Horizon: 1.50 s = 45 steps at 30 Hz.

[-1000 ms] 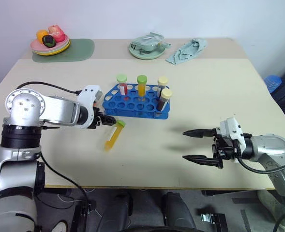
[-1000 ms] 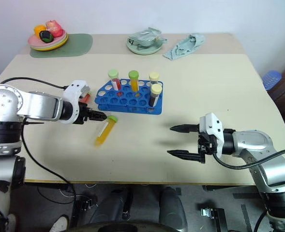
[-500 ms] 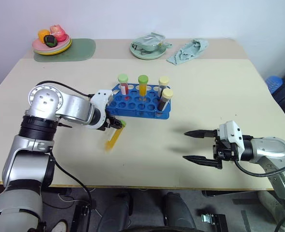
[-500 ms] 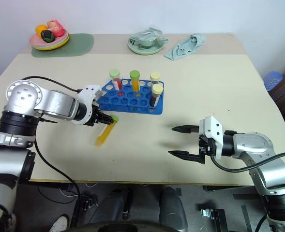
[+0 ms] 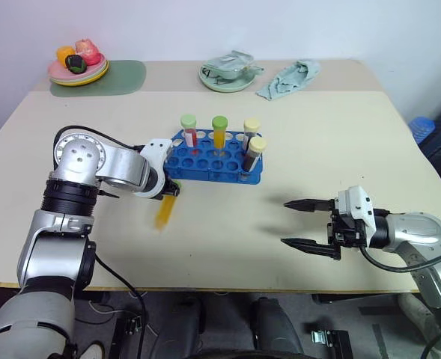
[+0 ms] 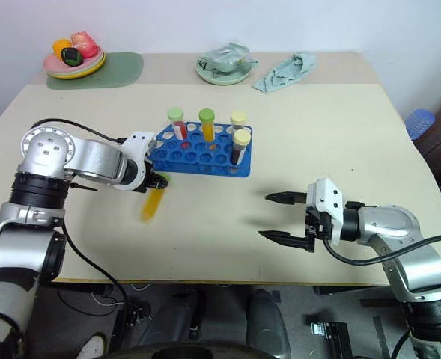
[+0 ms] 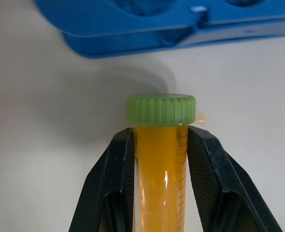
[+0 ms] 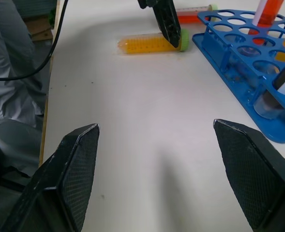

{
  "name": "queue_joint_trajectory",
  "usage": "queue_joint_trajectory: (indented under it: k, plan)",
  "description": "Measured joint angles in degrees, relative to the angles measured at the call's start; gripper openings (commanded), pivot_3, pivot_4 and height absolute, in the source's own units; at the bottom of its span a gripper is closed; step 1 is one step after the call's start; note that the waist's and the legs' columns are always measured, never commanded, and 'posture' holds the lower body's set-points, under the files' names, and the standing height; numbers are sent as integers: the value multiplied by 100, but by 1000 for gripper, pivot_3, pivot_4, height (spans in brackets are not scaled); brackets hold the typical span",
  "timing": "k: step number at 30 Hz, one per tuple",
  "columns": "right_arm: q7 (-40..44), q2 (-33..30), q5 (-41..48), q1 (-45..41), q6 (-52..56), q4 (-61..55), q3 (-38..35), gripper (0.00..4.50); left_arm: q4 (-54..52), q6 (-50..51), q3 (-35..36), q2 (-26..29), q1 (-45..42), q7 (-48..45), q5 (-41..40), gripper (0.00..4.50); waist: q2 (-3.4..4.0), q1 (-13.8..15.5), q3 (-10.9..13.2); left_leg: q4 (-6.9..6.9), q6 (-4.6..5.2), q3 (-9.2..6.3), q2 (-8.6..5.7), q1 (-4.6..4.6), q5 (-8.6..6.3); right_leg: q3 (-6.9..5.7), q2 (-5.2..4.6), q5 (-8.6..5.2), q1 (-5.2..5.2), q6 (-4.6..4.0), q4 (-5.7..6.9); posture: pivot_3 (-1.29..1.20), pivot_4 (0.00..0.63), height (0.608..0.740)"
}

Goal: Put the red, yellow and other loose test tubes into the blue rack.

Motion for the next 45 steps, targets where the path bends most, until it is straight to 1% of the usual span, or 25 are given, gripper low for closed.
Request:
queue_joint_trajectory:
  k: [2,4,5,7,8,9,10,11,13,15,17,19,20,21,24,27,31,37,45]
  plan:
    - [4,0,1,-96,37,3,28,3848,-270,-37,91,33,133,-57,-14,1337,0,-1,0,1,0,0,0,0,0,1,0,0,0,0,0,0,150,740]
    - [18,-3,8,-188,83,10,45,3848,-837,-109,273,146,321,-360,-112,1337,-1,3,1,1,-1,0,1,-2,0,1,0,0,-1,0,1,0,150,740]
    - [26,-2,11,-235,110,21,59,3848,-1220,-163,373,280,440,-565,-130,1337,-1,-3,1,0,-1,0,1,-2,0,1,0,0,-2,0,1,0,150,740]
    - [38,-7,19,-267,150,39,49,3848,-2160,-225,604,720,855,-1084,-59,1337,5,-31,-3,-4,-1,3,2,-1,-1,10,2,0,-6,-1,0,0,150,740]
    - [39,-6,26,-276,199,50,44,3848,-2665,-451,749,883,1187,-1472,167,1337,8,-31,-5,-6,-1,4,2,1,0,13,2,0,-6,-1,0,0,150,740]
    - [33,-5,44,-276,244,58,36,3848,-3183,-855,988,921,1612,-2053,484,1337,10,-21,-5,-9,-2,8,2,1,0,14,2,0,-6,-1,-2,0,150,740]
    - [26,-2,69,-276,270,70,28,3848,-3579,-1325,1298,791,2019,-2789,697,1337,9,1,-5,-8,-2,9,2,0,0,13,1,-1,-5,-3,-5,0,150,740]
    - [6,6,98,-291,304,72,21,3848,-4032,-1977,1579,620,2449,-3735,952,1337,6,24,-3,-7,-2,9,3,-2,0,11,1,0,-1,-4,-10,0,150,740]
    - [-86,16,133,-314,355,74,8,3848,-4496,-2822,1747,569,2749,-4761,1488,1337,2,77,-1,0,0,3,3,-2,-1,3,0,0,11,-5,-20,0,150,740]
    - [-343,139,119,-386,394,105,-25,3848,-4673,-3885,1788,531,2773,-5439,2441,1337,5,132,-3,0,3,8,2,2,-3,3,0,1,22,-6,-32,0,150,740]
    - [-718,338,82,-554,473,184,-36,3848,-4674,-4924,1599,499,2820,-6047,3499,1337,6,141,-4,0,9,14,1,4,-6,4,-1,2,29,-6,-44,0,150,740]
    - [-1145,488,3,-746,591,270,-56,3848,-4600,-5795,1142,449,2939,-6542,4491,1337,7,144,-4,-1,18,15,0,4,-11,6,-2,2,34,-5,-53,0,150,740]
    - [-1335,523,-19,-819,665,284,-75,3848,-4496,-6095,927,324,2967,-6683,4844,1337,6,153,-4,-1,20,15,-3,3,-13,5,-5,3,34,-4,-56,0,150,740]
    - [-1544,543,-47,-897,762,286,-89,3848,-4337,-6370,701,80,2966,-6760,5187,1337,5,164,-3,1,24,11,-5,0,-15,4,-8,3,35,-4,-59,0,150,740]
    - [-1925,531,-99,-955,1039,270,-124,3848,-3866,-6977,327,-529,2942,-6854,5823,1337,3,155,-2,4,31,9,-6,-3,-19,2,-9,7,34,3,-65,0,150,740]
    - [-2097,459,-181,-864,1144,207,-200,3848,-3281,-7626,88,-979,2859,-6964,6456,1337,3,147,-2,3,45,10,-5,-3,-27,1,-7,8,32,7,-64,0,150,740]
    - [-2115,371,-216,-719,1148,144,-328,3848,-2437,-8487,-43,-1569,2676,-7140,6930,1337,3,136,-2,7,51,12,-5,-3,-30,1,-5,11,33,13,-64,0,150,740]
    - [-2044,326,-221,-596,1094,138,-453,3848,-1257,-9358,-63,-2110,2507,-7244,7420,1337,3,143,-2,14,58,12,-7,-3,-33,1,-6,15,36,20,-63,0,150,740]
    - [-1989,270,-225,-560,1024,138,-478,3848,-490,-10126,-50,-2431,2358,-7385,7721,1337,3,141,-2,15,59,12,-7,-2,-34,1,-6,16,36,22,-62,0,150,740]
